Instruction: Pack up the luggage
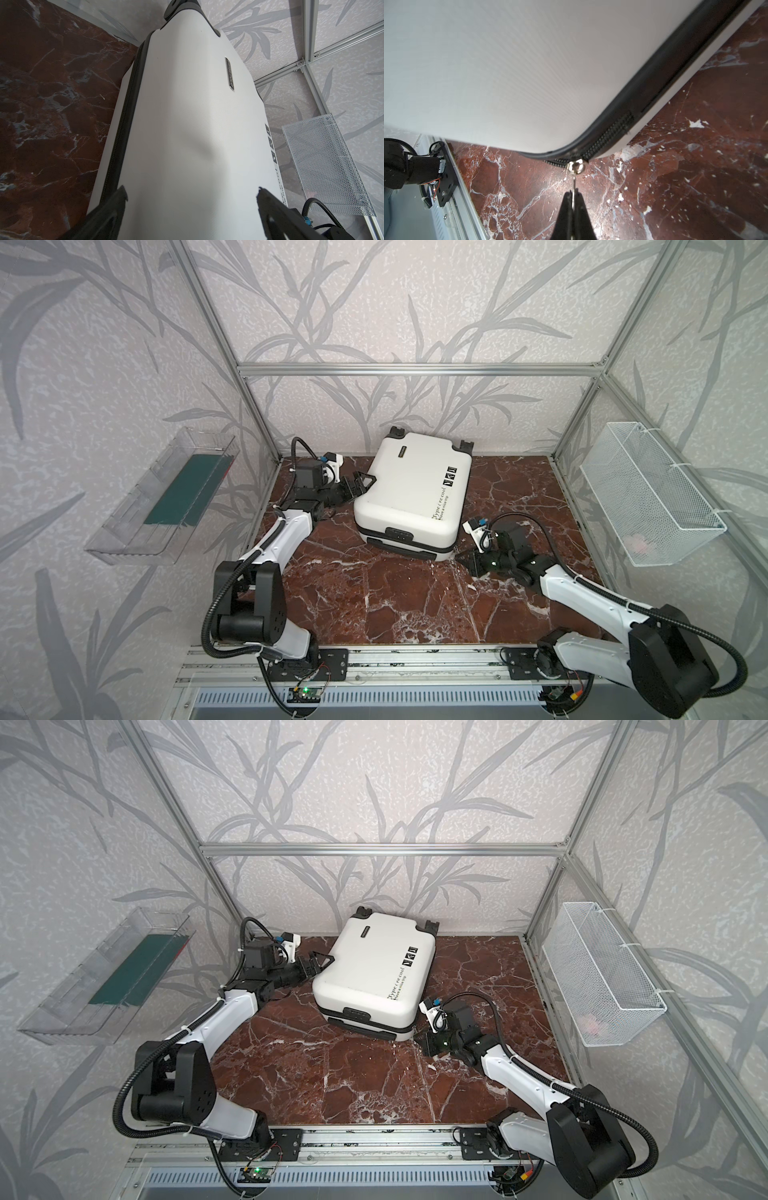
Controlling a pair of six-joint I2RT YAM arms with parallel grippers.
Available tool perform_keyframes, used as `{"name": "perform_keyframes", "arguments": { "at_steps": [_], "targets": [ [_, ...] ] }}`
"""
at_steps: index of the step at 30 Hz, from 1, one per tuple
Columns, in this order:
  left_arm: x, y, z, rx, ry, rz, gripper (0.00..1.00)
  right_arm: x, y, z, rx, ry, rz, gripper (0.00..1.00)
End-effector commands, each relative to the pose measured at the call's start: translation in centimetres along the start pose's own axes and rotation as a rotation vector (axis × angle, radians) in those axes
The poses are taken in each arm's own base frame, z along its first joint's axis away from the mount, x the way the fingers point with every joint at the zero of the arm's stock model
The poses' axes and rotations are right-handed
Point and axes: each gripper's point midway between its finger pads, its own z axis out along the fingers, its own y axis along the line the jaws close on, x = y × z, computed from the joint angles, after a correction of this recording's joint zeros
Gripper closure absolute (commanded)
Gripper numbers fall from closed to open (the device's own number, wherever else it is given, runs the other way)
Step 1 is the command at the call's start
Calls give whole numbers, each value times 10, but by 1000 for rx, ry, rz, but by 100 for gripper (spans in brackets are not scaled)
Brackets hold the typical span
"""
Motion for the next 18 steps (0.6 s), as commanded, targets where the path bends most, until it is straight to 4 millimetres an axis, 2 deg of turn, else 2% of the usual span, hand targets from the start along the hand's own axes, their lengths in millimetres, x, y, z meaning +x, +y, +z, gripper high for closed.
{"name": "perform_keyframes", "arguments": {
  "at_steps": [1, 11, 18],
  "targets": [
    [0, -3, 2, 27, 1, -8, 1, 13, 4, -4, 10, 64, 9, 100],
    [30, 6, -7, -21, -1, -57, 1, 11, 10, -4, 3, 63, -9, 100],
    [49, -10, -3, 1, 29, -27, 1, 13, 23, 1, -20, 68, -40, 100]
  ]
}}
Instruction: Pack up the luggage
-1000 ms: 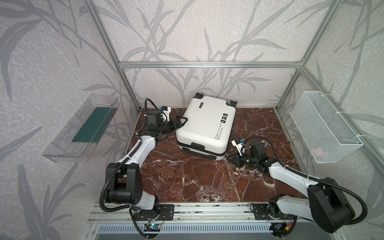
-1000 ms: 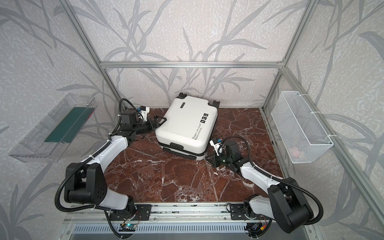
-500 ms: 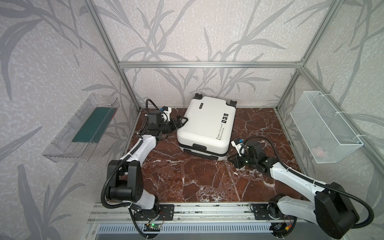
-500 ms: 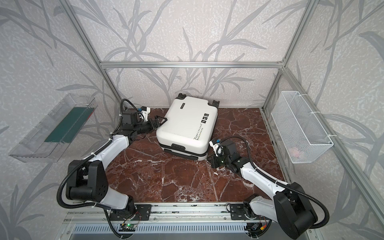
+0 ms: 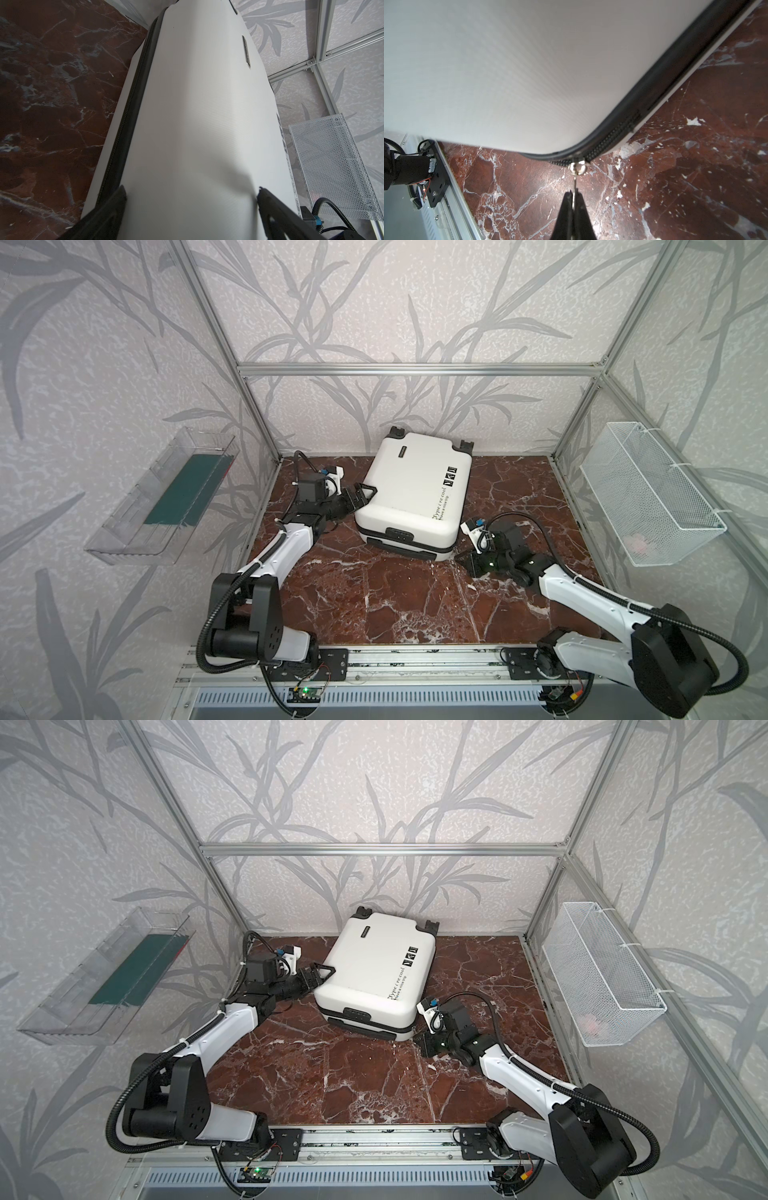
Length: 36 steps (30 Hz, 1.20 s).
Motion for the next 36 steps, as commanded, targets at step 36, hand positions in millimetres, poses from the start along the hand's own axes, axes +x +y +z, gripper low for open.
{"name": "perform_keyframes", "arguments": {
  "at_steps": [36],
  "targets": [
    [53, 20, -84, -286, -83, -82, 1, 25, 36, 0, 29, 24, -91, 100]
  ]
}}
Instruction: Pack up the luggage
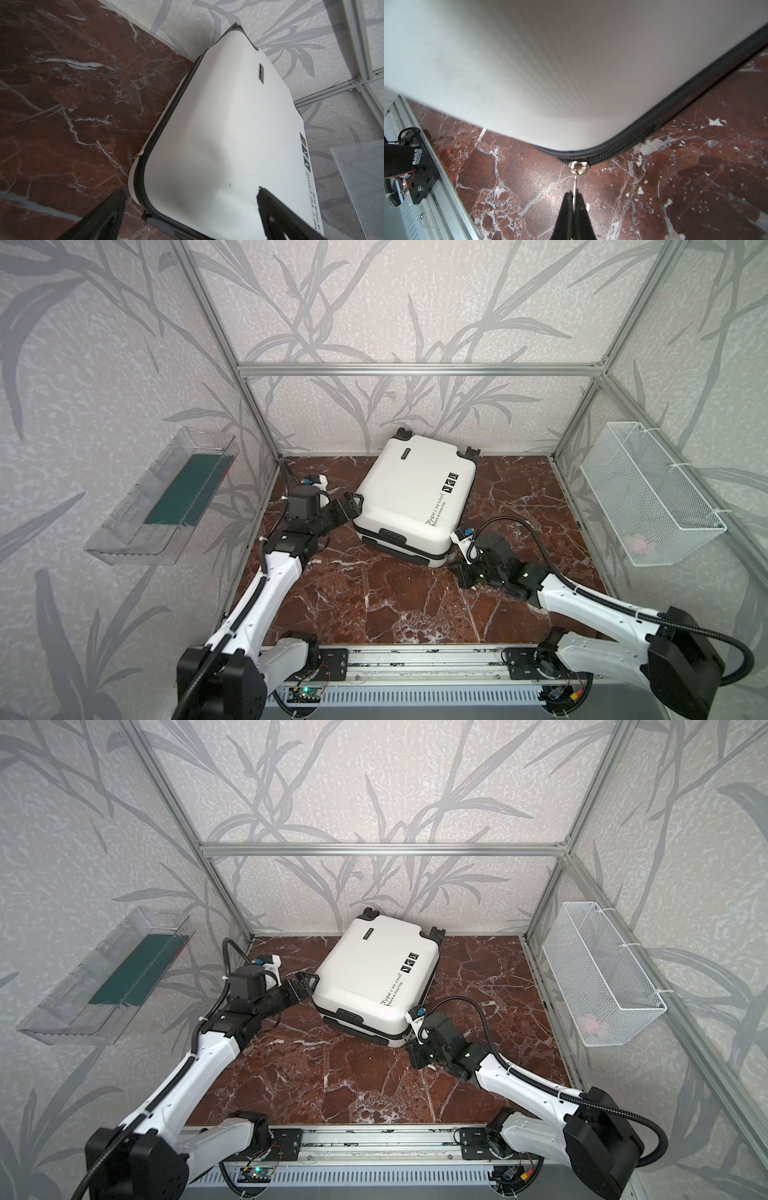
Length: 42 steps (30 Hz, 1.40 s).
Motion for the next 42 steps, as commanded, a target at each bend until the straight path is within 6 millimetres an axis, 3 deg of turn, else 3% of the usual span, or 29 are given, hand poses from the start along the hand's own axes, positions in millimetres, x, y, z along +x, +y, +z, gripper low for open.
{"name": "perform_keyframes", "arguments": {
  "at_steps": [1, 6, 10, 21, 31, 42],
  "targets": [
    [49, 23, -7, -24, 115, -117, 1, 12, 6, -4, -25, 32, -5, 100],
    [94, 24, -1, 97, 157, -259, 10, 13, 6, -8, -21, 27, -1, 100],
    [111, 19, 7, 158, 144, -286, 15, 14, 5, -9, -17, 27, 3, 100],
    [122, 22, 31, 251, 89, -356, 39, 11, 6, -8, -17, 27, 4, 100],
    [125, 23, 49, 283, 91, -348, 42, 11, 5, -9, -10, 32, 4, 100],
    [136, 32, 65, 322, 80, -385, 54, 11, 6, -10, -17, 34, 2, 100]
  ]
}}
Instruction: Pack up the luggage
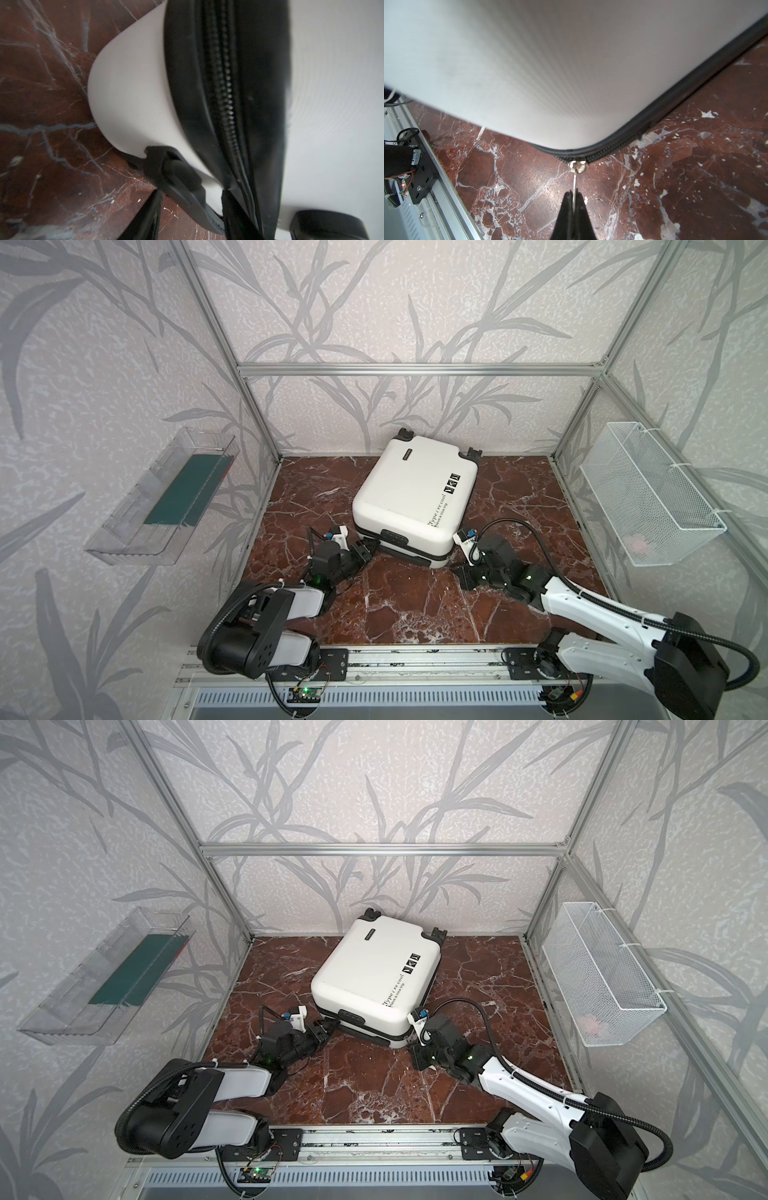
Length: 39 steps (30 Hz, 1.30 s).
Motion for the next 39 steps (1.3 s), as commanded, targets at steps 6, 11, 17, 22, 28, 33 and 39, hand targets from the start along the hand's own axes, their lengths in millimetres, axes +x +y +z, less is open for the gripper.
{"name": "perform_keyframes", "arguments": {
  "at_steps": [6, 11, 17, 22, 28, 33, 39],
  "targets": [
    [-6, -6, 5, 120, -62, -35, 67, 10, 12, -7, -50, 48, -21, 100],
    [1, 6, 13, 94, -45, -56, 75, 14, 12, -7, -54, 58, -19, 100],
    [-4, 0, 10, 104, -81, -36, 88, 23, 13, -7, -34, 72, -28, 100],
    [-6, 2, 11, 95, -95, -40, 100, 29, 28, -3, -44, 82, -79, 100],
    [-7, -1, 14, 99, -103, -37, 100, 41, 51, 6, -107, 122, -161, 100],
    [-9, -4, 12, 107, -114, -34, 100, 34, 35, 8, 6, 88, -110, 100],
    [-12, -8, 5, 117, -143, -21, 100, 13, 7, 2, 91, 10, 13, 100]
  ]
}}
